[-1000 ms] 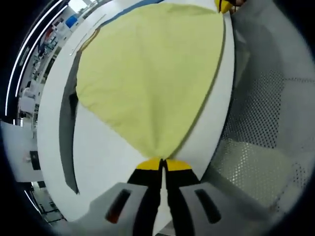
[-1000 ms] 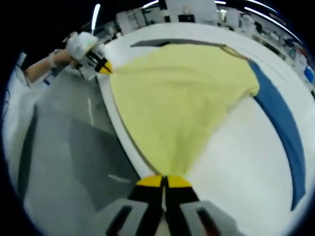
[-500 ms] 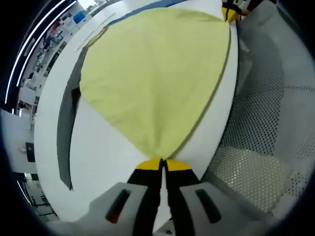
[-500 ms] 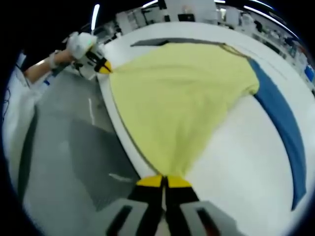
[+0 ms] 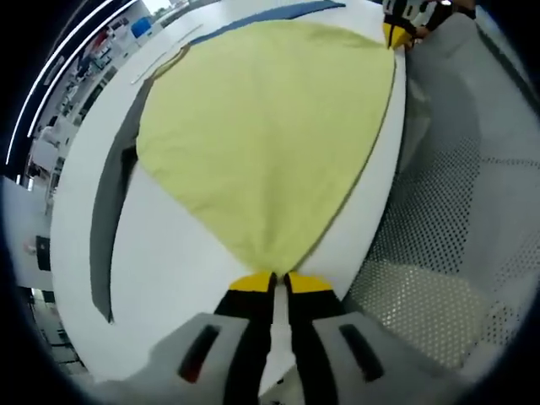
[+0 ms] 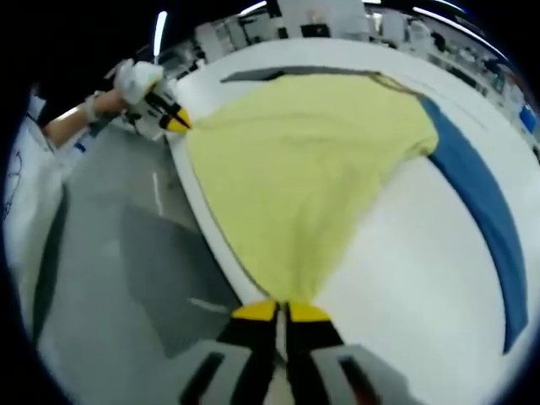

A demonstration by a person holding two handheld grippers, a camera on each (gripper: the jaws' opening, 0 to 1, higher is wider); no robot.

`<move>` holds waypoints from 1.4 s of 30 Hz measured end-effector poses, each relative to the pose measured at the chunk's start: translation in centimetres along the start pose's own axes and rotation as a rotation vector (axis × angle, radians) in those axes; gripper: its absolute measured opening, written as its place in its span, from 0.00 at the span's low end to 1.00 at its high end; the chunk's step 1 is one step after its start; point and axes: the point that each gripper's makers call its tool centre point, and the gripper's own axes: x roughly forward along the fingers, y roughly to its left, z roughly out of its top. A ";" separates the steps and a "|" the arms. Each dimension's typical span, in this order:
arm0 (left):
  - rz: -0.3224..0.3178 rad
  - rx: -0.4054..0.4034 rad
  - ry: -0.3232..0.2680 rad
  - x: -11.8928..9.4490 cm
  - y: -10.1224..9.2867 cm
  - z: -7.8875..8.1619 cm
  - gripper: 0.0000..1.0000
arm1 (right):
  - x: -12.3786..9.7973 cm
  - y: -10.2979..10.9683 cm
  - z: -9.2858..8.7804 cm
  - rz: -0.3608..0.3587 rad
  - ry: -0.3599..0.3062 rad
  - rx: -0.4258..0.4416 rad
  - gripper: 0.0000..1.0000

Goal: Fold the garment on the visible template until the final outline fits inside the template.

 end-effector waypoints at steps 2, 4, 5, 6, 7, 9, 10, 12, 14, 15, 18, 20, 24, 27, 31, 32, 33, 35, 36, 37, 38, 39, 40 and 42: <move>-0.007 -0.025 -0.016 -0.2 0.0 0.0 0.11 | -0.6 -0.3 0.0 -0.007 -0.011 0.008 0.09; -0.009 -0.041 -0.029 -0.5 0.2 -0.1 0.17 | -1.0 -0.7 0.2 -0.011 -0.036 0.022 0.15; -0.010 -0.052 -0.046 -0.7 0.3 -0.1 0.21 | -1.4 -1.0 0.5 -0.015 -0.063 0.037 0.18; 0.003 -0.064 -0.070 -0.9 0.6 0.1 0.27 | -1.7 -1.1 0.8 -0.016 -0.086 0.054 0.22; 0.018 -0.087 -0.099 -1.1 1.0 0.4 0.34 | -2.0 -1.4 1.3 -0.021 -0.119 0.074 0.27; -0.001 -0.155 -0.132 -1.4 1.2 0.6 0.43 | -2.5 -2.2 1.9 -0.037 -0.169 0.106 0.35; 0.002 -0.178 -0.174 -1.6 1.6 1.0 0.45 | -2.7 -2.6 2.1 -0.045 -0.186 0.122 0.41; 0.000 -0.256 -0.257 -2.4 2.2 2.3 0.51 | -3.2 -3.4 2.4 -0.068 -0.218 0.154 0.50; -0.008 -0.336 -0.354 -3.2 2.9 3.6 0.56 | -3.5 -4.4 2.7 -0.089 -0.251 0.168 0.56; -0.019 -0.369 -0.394 -3.5 3.1 4.1 0.58 | -3.6 -5.3 2.7 -0.104 -0.265 0.197 0.60; -0.054 -0.473 -0.518 -4.7 3.9 5.9 0.66 | -4.1 -7.1 2.6 -0.139 -0.285 0.237 0.72; -0.076 -0.526 -0.585 -5.3 4.1 7.2 0.75 | -4.6 -8.8 2.2 -0.181 -0.293 0.262 0.75; -0.101 -0.621 -0.683 -6.1 4.8 8.7 0.94 | -5.7 -11.5 1.5 -0.234 -0.323 0.337 0.77; -0.124 -0.675 -0.738 -6.5 5.1 9.5 0.99 | -6.7 -13.6 0.9 -0.281 -0.340 0.390 0.75; -0.125 -0.704 -0.764 -6.8 5.4 9.8 0.99 | -8.6 -17.4 -0.4 -0.377 -0.371 0.487 0.74; -0.124 -0.706 -0.770 -6.9 5.5 9.9 0.99 | -9.1 -18.4 -0.9 -0.406 -0.372 0.508 0.74; -0.126 -0.714 -0.773 -6.9 5.4 9.9 0.98 | -9.8 -20.3 -2.0 -0.455 -0.354 0.542 0.72; -0.126 -0.719 -0.780 -7.0 5.4 10.0 0.95 | -10.6 -22.0 -3.3 -0.518 -0.335 0.589 0.69; -0.123 -0.720 -0.779 -7.0 5.4 10.1 0.95 | -11.2 -24.0 -4.5 -0.568 -0.332 0.633 0.65; -0.121 -0.719 -0.778 -7.0 5.3 10.1 0.95 | -11.5 -25.2 -5.2 -0.591 -0.333 0.654 0.62; -0.119 -0.720 -0.778 -7.0 5.3 10.1 0.95 | -12.2 -25.9 -5.8 -0.630 -0.335 0.682 0.60; -0.119 -0.722 -0.778 -7.0 5.3 10.0 0.94 | -12.5 -26.2 -6.2 -0.650 -0.336 0.709 0.56; -0.117 -0.724 -0.776 -7.1 5.2 9.9 0.93 | -13.0 -26.5 -6.6 -0.673 -0.333 0.721 0.53; -0.111 -0.731 -0.775 -7.1 5.3 9.7 0.92 | -13.2 -27.0 -7.2 -0.692 -0.320 0.740 0.46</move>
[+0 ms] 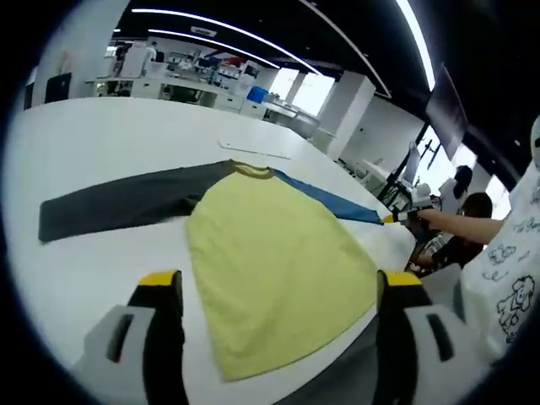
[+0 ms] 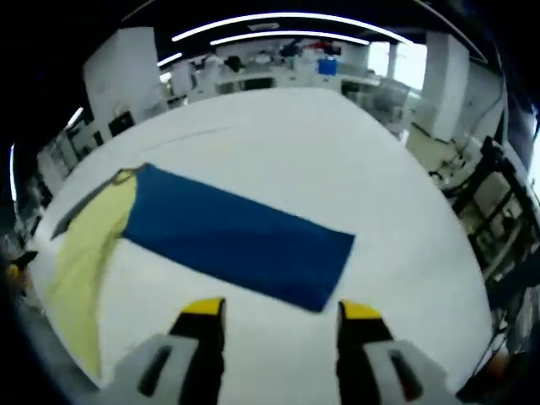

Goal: Fold the garment on the visible template until the final outline fits inside the template.

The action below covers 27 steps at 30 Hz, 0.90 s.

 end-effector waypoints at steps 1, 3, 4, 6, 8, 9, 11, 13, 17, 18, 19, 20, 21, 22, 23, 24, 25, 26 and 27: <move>0.004 -0.004 0.001 0.0 0.1 0.0 0.91 | 0.2 -0.3 0.1 -0.002 0.000 0.000 0.44; 0.007 -0.010 -0.001 -0.1 0.2 -0.1 0.90 | 0.6 -1.0 0.3 -0.019 -0.001 0.028 0.38; 0.009 -0.013 -0.001 -0.2 0.3 -0.2 0.90 | 0.7 -1.1 0.4 -0.012 -0.001 0.032 0.36; 0.011 -0.014 -0.001 -0.2 0.3 -0.2 0.90 | 0.8 -0.8 0.8 0.001 -0.028 0.082 0.31; 0.013 -0.017 0.001 -0.2 0.2 -0.3 0.89 | 0.8 -0.8 0.7 -0.002 -0.027 0.102 0.28; 0.013 -0.020 0.000 -0.2 0.2 -0.3 0.89 | 0.9 -0.8 0.7 -0.005 -0.024 0.113 0.26; 0.015 -0.021 0.004 -0.2 0.2 -0.4 0.88 | 1.2 -1.1 0.6 -0.015 -0.017 0.100 0.25; 0.015 -0.027 0.003 -0.2 0.2 -0.4 0.88 | 1.6 -1.2 0.4 -0.024 0.004 0.091 0.25; 0.016 -0.038 0.000 -0.2 0.0 -0.5 0.87 | 2.7 -2.0 0.3 -0.023 0.021 0.116 0.23; 0.018 -0.040 0.001 -0.2 0.0 -0.5 0.87 | 2.6 -1.9 0.1 -0.020 0.025 0.118 0.21; 0.017 -0.041 0.002 -0.2 0.0 -0.5 0.87 | 2.6 -2.1 0.4 -0.032 0.008 0.106 0.19; 0.018 -0.043 0.002 -0.2 0.0 -0.6 0.87 | 2.5 -2.0 0.3 -0.030 0.015 0.105 0.17; 0.020 -0.046 0.003 -0.2 0.0 -0.6 0.87 | 2.5 -2.0 0.3 -0.028 0.018 0.102 0.13; 0.021 -0.049 0.006 -0.2 0.1 -0.7 0.87 | 2.6 -1.9 0.3 -0.023 0.023 0.099 0.08; 0.022 -0.050 0.008 -0.1 0.1 -0.8 0.86 | 2.7 -1.9 0.3 -0.018 0.026 0.091 0.05; 0.023 -0.051 0.008 -0.1 0.1 -0.8 0.86 | 3.0 -1.8 0.6 -0.011 0.025 0.085 0.02; 0.024 -0.053 0.007 -0.1 0.1 -0.8 0.86 | 3.2 -1.7 0.7 0.003 0.029 0.066 0.00; 0.026 -0.056 0.005 0.0 0.1 -0.8 0.86 | 3.2 -1.7 0.9 0.002 0.029 0.067 0.00; 0.029 -0.061 0.004 0.0 0.1 -0.8 0.85 | 3.3 -1.9 1.1 -0.011 0.028 0.049 0.00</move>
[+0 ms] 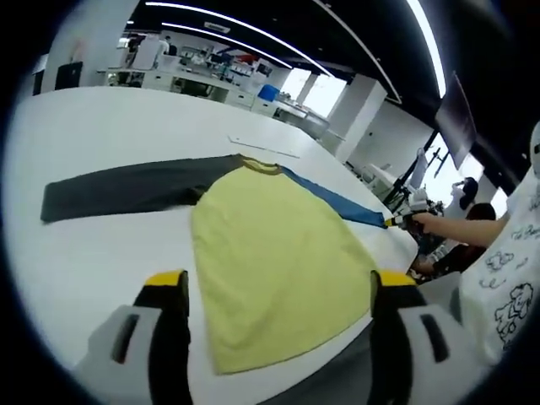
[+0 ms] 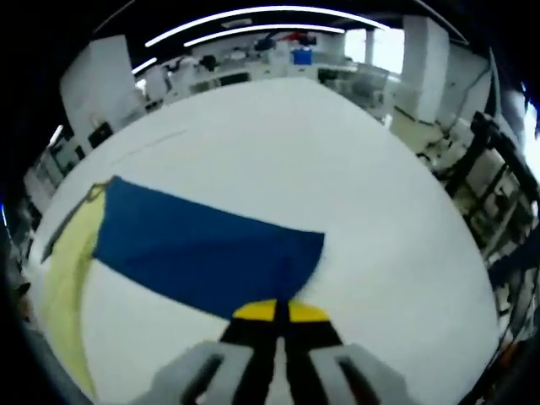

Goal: Fold the garment on the visible template until the final outline fits inside the template.

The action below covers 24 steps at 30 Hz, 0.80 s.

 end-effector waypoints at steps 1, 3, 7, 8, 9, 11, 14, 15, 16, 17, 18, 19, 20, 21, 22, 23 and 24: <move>0.001 -0.003 -0.001 0.0 0.0 0.0 0.85 | 0.0 0.1 0.1 -0.005 -0.003 -0.020 0.00; 0.000 -0.012 -0.010 0.1 0.0 0.2 0.85 | 0.1 0.1 0.5 -0.011 0.000 -0.034 0.00; 0.001 -0.019 -0.017 0.2 0.0 0.5 0.85 | 1.0 -0.7 1.8 -0.017 -0.003 -0.039 0.00; 0.002 -0.018 -0.017 0.3 0.0 0.5 0.85 | 1.1 -0.7 2.0 -0.019 -0.006 -0.041 0.00; 0.004 -0.017 -0.017 0.4 0.0 0.6 0.85 | 1.3 -0.7 2.2 -0.021 -0.005 -0.043 0.00; 0.006 -0.017 -0.018 0.5 0.1 0.7 0.85 | 1.9 -0.9 2.8 -0.022 -0.007 -0.054 0.00; 0.009 -0.016 -0.016 0.8 0.0 0.7 0.84 | 2.3 -1.1 3.6 -0.026 -0.018 -0.056 0.00; 0.006 -0.017 -0.015 0.9 0.0 0.7 0.84 | 2.7 -1.4 4.1 -0.028 -0.022 -0.059 0.00; 0.005 -0.018 -0.013 1.0 -0.1 0.7 0.84 | 2.9 -1.6 4.4 -0.030 -0.025 -0.060 0.00; 0.004 -0.018 -0.009 1.1 -0.1 0.6 0.84 | 3.2 -2.0 4.8 -0.034 -0.031 -0.065 0.00; 0.004 -0.019 -0.005 1.2 -0.1 0.5 0.84 | 3.4 -2.2 5.0 -0.037 -0.032 -0.064 0.00; 0.004 -0.020 -0.003 1.4 -0.1 0.4 0.84 | 3.5 -2.2 5.2 -0.038 -0.034 -0.066 0.00; 0.002 -0.021 -0.001 1.5 -0.2 0.4 0.84 | 3.6 -2.2 5.3 -0.037 -0.034 -0.073 0.00; 0.001 -0.023 0.001 1.6 -0.2 0.4 0.84 | 3.7 -2.2 5.5 -0.036 -0.034 -0.076 0.00; 0.000 -0.024 0.003 1.8 -0.3 0.3 0.84 | 3.9 -2.5 5.7 -0.034 -0.032 -0.077 0.00; -0.001 -0.025 0.004 2.0 -0.4 0.3 0.84 | 4.0 -2.7 6.0 -0.032 -0.030 -0.074 0.00; -0.003 -0.025 0.005 2.2 -0.5 0.3 0.84 | 4.4 -3.2 6.4 -0.030 -0.029 -0.072 0.00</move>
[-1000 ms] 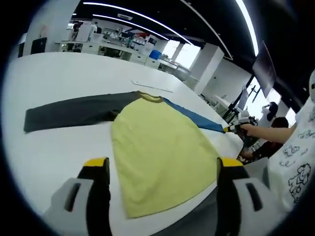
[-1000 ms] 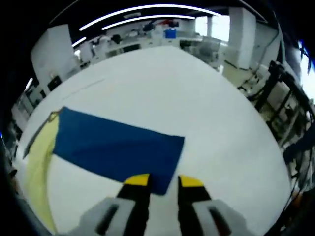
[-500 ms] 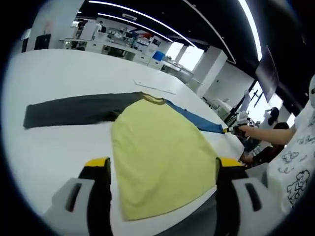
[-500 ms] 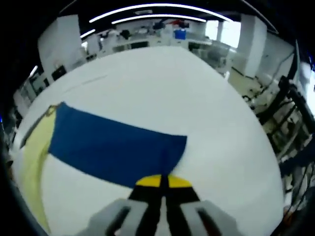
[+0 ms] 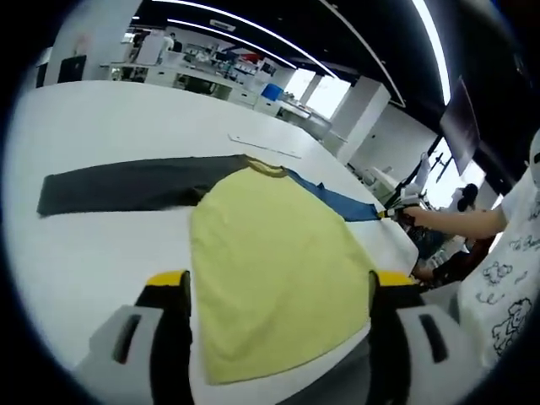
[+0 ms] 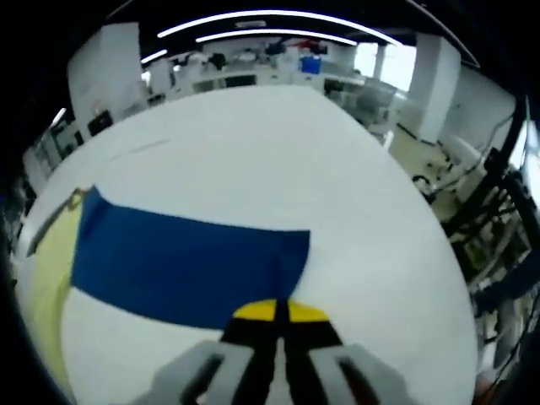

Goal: Fold the garment on the visible template until the final outline fits inside the template.

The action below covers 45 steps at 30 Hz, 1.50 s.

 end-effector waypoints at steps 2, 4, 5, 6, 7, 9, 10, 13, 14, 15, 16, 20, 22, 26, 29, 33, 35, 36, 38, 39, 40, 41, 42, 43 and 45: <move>-0.001 0.003 0.002 0.3 0.0 0.0 0.84 | -0.2 0.1 -0.3 0.002 0.000 -0.003 0.00; -0.004 0.006 0.005 0.6 0.0 -0.1 0.84 | -0.4 0.3 -0.5 0.002 -0.002 -0.009 0.00; -0.007 0.003 0.005 0.7 -0.1 -0.1 0.84 | -0.5 0.4 -0.5 0.003 -0.003 -0.010 0.00; -0.010 0.003 0.005 0.8 -0.2 -0.1 0.84 | -0.4 0.4 -0.5 0.005 -0.005 -0.006 0.00; -0.013 0.005 0.006 0.8 -0.3 -0.2 0.84 | -0.4 0.4 -0.5 0.009 -0.005 0.000 0.00; -0.016 0.010 0.012 0.9 -0.3 -0.3 0.84 | -0.4 0.5 -0.4 0.017 -0.005 0.007 0.00; -0.018 0.014 0.013 0.9 -0.4 -0.3 0.84 | -0.5 0.8 -0.4 0.024 -0.011 -0.008 0.03; -0.021 0.012 0.003 0.7 -0.5 -0.1 0.84 | -1.2 1.3 -0.4 0.041 -0.023 -0.020 0.13; -0.021 0.011 -0.001 0.7 -0.4 -0.1 0.85 | -1.3 1.4 -0.4 0.046 -0.029 -0.018 0.17; -0.019 0.011 -0.007 0.6 -0.2 0.0 0.85 | -1.5 1.3 -0.3 0.050 -0.037 -0.014 0.19; -0.019 0.013 -0.012 0.5 -0.3 0.1 0.85 | -1.7 1.5 0.0 0.058 -0.056 -0.008 0.21; -0.019 0.013 -0.023 0.3 -0.2 0.3 0.86 | -3.3 3.2 0.0 0.128 -0.094 0.032 0.38; -0.020 0.015 -0.028 0.2 -0.3 0.3 0.86 | -3.2 4.2 0.2 0.171 -0.105 0.028 0.46; -0.024 0.014 -0.033 0.2 -0.3 0.3 0.86 | -4.4 6.4 -0.1 0.235 -0.125 0.006 0.59; -0.029 0.015 -0.039 0.1 -0.4 0.3 0.86 | -4.9 8.1 -0.3 0.285 -0.128 -0.004 0.64; -0.035 0.014 -0.046 -0.1 -0.5 0.3 0.86 | -5.4 10.4 -0.6 0.334 -0.130 -0.012 0.67; -0.036 0.015 -0.050 -0.2 -0.6 0.3 0.86 | -5.7 11.6 -0.4 0.364 -0.145 -0.014 0.67; -0.038 0.016 -0.051 -0.3 -0.6 0.3 0.86 | -5.8 12.1 -0.4 0.374 -0.145 -0.013 0.65; -0.040 0.015 -0.054 -0.4 -0.5 0.3 0.86 | -6.6 14.3 -0.7 0.420 -0.147 -0.021 0.56; -0.040 0.015 -0.056 -0.5 -0.5 0.3 0.86 | -6.8 14.8 -0.8 0.426 -0.147 -0.028 0.53; -0.040 0.013 -0.058 -0.5 -0.4 0.3 0.86 | -7.0 15.7 -1.1 0.447 -0.141 -0.041 0.53; -0.041 0.013 -0.060 -0.6 -0.4 0.3 0.86 | -7.0 16.1 -1.1 0.454 -0.140 -0.041 0.53; -0.042 0.012 -0.061 -0.7 -0.4 0.3 0.86 | -7.1 16.6 -1.1 0.470 -0.143 -0.041 0.53; -0.043 0.012 -0.061 -0.7 -0.4 0.3 0.86 | -7.3 17.7 -1.5 0.496 -0.133 -0.044 0.51; -0.045 0.014 -0.061 -0.8 -0.5 0.2 0.86 | -7.5 19.2 -1.8 0.520 -0.130 -0.060 0.46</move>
